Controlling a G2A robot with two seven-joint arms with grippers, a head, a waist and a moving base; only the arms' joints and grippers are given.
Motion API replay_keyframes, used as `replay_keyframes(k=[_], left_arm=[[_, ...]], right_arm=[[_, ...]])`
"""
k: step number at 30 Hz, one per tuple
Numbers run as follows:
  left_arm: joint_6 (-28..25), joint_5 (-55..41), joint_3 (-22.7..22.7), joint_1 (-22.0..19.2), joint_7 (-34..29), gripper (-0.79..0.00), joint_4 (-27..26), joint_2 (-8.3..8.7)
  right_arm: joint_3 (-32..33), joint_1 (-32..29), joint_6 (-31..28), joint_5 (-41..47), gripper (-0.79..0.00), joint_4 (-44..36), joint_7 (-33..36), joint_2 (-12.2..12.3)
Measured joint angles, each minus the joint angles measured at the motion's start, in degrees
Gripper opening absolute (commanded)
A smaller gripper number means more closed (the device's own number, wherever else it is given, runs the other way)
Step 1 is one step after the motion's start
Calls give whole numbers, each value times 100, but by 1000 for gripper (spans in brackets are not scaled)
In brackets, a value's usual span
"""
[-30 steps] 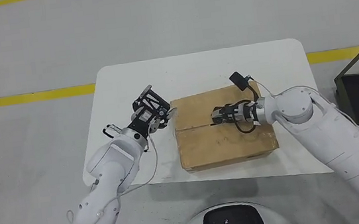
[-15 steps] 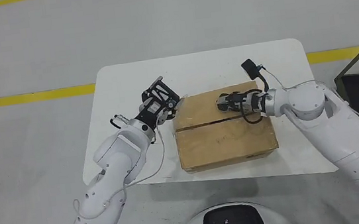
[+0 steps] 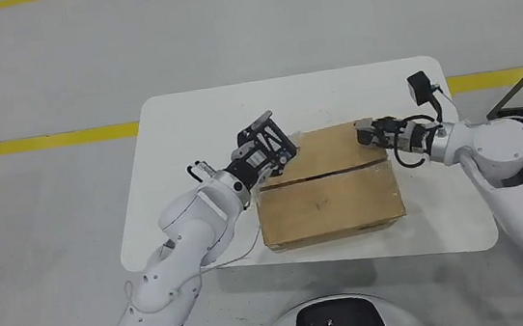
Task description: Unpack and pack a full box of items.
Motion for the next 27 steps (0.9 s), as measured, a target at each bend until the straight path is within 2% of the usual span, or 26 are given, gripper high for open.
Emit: replay_keyframes(k=[4,11,21,25,27], left_arm=[[4,-97,230,-109,2,-203,143,-99],[-71,-405,595,-298,-68,-179,389,-286],[-181,-313,1064,-601,-58,-148,435,-533],[-227,-266,1171,-674,-70,-86,435,-611],[-259,-261,1128,-690,-117,-9,417,-626]], right_arm=[[208,-176,14,8,-557,-139,25,49],[421,-408,2,59,-545,-277,68,109],[726,-683,-104,213,-548,-363,18,176],[818,-806,-152,289,-533,-405,-1,197],[846,-847,-174,317,-523,-421,4,207]])
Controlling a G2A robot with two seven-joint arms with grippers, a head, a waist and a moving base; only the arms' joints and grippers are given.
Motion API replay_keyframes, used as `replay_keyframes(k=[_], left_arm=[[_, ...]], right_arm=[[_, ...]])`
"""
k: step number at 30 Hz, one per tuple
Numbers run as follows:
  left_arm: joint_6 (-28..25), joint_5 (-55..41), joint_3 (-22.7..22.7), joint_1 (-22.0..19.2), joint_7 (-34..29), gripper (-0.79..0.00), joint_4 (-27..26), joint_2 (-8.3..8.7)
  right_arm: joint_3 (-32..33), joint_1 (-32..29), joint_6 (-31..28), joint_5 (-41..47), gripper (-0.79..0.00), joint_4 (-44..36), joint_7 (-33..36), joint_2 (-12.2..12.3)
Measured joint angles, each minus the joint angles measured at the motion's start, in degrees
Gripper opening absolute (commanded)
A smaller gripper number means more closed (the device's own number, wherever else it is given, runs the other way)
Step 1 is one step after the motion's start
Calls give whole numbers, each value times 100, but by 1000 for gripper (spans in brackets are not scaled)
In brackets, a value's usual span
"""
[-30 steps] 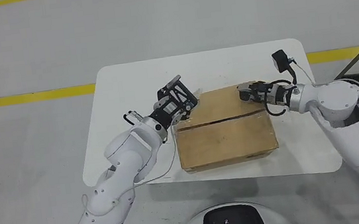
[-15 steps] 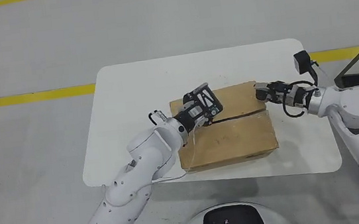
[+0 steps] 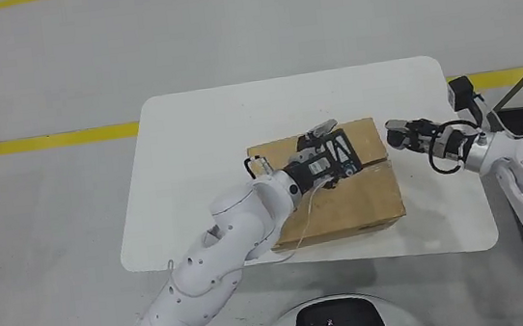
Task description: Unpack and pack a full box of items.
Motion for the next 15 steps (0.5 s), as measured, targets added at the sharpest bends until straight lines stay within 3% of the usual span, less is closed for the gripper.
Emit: replay_keyframes(k=[4,9,10,12,15], left_arm=[[-109,-68,-331,87,-240,0,-110,50],[-257,-298,-1025,427,-786,0,-365,193],[-284,-344,-1170,510,-890,0,-418,224],[-324,-450,-1534,721,-1136,0,-568,298],[-305,-545,-2063,1065,-1516,0,-813,398]], right_arm=[[-3,1,-86,5,-480,-52,25,15],[-214,99,-303,-663,-394,-285,15,48],[-266,122,-350,-798,-283,-345,0,52],[-396,176,-481,-1130,-142,-478,-63,59],[-598,249,-799,-1684,-31,-710,-233,66]])
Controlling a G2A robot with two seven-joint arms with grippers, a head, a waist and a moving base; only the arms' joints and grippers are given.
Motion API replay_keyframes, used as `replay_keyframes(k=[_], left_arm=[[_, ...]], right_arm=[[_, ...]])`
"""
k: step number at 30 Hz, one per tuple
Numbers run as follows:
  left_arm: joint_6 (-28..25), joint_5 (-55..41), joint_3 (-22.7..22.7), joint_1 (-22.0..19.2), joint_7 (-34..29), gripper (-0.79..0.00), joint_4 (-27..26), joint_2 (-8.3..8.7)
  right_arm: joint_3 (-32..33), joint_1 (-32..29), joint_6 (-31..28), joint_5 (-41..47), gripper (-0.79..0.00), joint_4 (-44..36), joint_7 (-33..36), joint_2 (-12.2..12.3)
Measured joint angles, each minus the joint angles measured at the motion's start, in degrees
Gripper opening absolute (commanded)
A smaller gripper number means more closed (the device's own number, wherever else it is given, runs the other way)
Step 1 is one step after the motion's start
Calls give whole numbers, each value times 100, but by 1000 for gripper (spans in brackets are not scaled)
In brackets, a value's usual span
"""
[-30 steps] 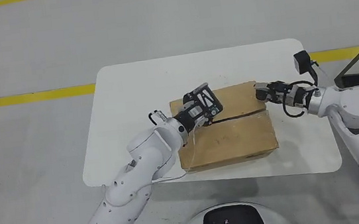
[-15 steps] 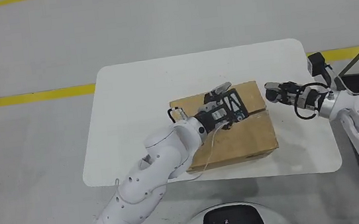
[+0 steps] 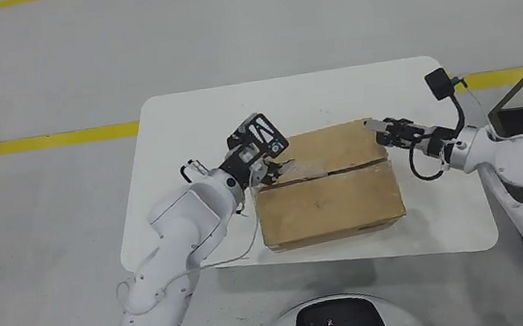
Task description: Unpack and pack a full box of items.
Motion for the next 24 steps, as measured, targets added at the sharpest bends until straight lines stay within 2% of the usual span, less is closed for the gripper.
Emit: replay_keyframes(k=[2,5,11,24], left_arm=[[31,-127,-344,238,-257,0,-149,56],[13,-266,-746,526,-598,0,-302,121],[11,-361,-1186,934,-961,0,-522,197],[-2,-350,-1210,982,-959,0,-552,204]], right_arm=[[-174,19,-271,-688,0,-215,-189,16],[-445,-4,-582,-1699,0,-485,-506,24],[-852,-36,-934,-3163,0,-647,-1036,17],[-852,-38,-926,-3149,0,-641,-1036,16]])
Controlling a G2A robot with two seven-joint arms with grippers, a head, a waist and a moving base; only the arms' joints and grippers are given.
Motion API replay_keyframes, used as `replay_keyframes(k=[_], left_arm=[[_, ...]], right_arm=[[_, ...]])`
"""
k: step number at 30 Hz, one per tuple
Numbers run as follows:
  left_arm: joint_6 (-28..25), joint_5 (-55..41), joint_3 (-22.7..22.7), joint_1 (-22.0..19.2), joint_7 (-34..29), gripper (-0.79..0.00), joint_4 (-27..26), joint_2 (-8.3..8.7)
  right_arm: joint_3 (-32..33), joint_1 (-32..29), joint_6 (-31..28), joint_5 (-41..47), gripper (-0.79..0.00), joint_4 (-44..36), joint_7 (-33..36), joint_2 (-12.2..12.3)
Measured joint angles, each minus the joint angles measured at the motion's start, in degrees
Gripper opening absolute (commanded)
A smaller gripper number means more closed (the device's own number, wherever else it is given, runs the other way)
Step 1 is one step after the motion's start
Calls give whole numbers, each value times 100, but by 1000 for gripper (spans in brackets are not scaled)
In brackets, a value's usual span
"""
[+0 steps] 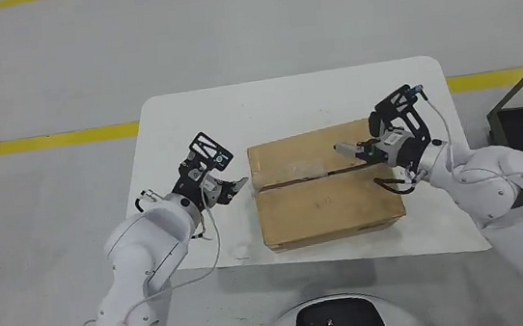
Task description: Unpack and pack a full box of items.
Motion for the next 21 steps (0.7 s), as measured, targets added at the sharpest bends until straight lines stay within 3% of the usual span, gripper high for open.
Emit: replay_keyframes(k=[4,15,21], left_arm=[[0,0,0,0,0,0,0,0],[0,0,0,0,0,0,0,0],[0,0,0,0,0,0,0,0]], right_arm=[[-19,-31,-111,-148,0,-104,-109,6],[-239,-379,-1924,-2105,0,-657,-1063,93],[-428,-322,-2441,-2786,0,-625,-1146,107]])
